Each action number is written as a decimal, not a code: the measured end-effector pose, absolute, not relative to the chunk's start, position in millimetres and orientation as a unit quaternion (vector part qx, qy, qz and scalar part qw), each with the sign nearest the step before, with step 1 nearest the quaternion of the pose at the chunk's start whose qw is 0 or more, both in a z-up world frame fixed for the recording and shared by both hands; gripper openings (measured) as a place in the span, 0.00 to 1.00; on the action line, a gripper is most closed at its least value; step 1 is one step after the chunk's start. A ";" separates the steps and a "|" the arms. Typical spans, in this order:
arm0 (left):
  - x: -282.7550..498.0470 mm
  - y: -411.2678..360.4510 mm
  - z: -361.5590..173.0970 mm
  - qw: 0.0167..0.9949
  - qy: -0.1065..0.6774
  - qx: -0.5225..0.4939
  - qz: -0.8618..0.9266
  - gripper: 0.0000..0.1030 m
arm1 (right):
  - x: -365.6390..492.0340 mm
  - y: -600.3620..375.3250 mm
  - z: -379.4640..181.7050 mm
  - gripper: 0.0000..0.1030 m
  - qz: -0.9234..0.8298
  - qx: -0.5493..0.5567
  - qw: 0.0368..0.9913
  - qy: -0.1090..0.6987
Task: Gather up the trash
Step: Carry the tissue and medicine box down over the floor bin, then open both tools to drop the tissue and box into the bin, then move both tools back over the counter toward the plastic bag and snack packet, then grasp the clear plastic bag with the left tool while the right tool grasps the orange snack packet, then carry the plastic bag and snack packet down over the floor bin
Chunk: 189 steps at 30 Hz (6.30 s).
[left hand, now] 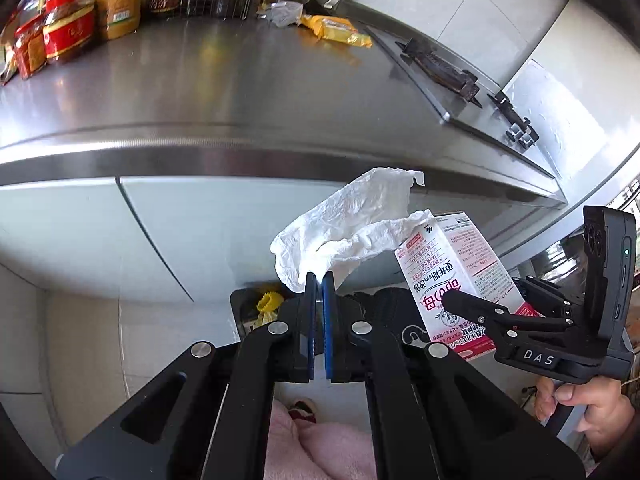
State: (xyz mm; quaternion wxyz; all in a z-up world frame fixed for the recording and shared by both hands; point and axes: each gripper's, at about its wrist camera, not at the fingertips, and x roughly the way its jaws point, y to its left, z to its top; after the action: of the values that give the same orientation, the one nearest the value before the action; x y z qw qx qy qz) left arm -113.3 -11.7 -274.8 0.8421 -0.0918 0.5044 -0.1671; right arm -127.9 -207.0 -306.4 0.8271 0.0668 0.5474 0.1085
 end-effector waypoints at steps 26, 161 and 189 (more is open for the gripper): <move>-49.0 -25.9 -562.6 0.731 0.661 -0.135 -0.102 0.02 | -71.4 -176.1 -585.1 0.57 0.131 0.033 0.754 0.643; 11.3 -34.2 -152.9 0.890 0.421 -0.052 -0.167 0.08 | -39.8 -182.3 -155.4 0.06 0.195 -0.010 0.899 0.391; -85.2 -47.2 -363.8 0.805 0.571 -0.081 -0.137 0.08 | -123.1 -175.7 -387.8 0.06 0.215 0.030 0.784 0.582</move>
State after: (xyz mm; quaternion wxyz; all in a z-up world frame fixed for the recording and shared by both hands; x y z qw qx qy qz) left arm -85.2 -47.2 -363.8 0.8053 -0.0807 0.5711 -0.1374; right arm -123.1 -175.7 -387.8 0.7837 0.0295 0.5819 0.2152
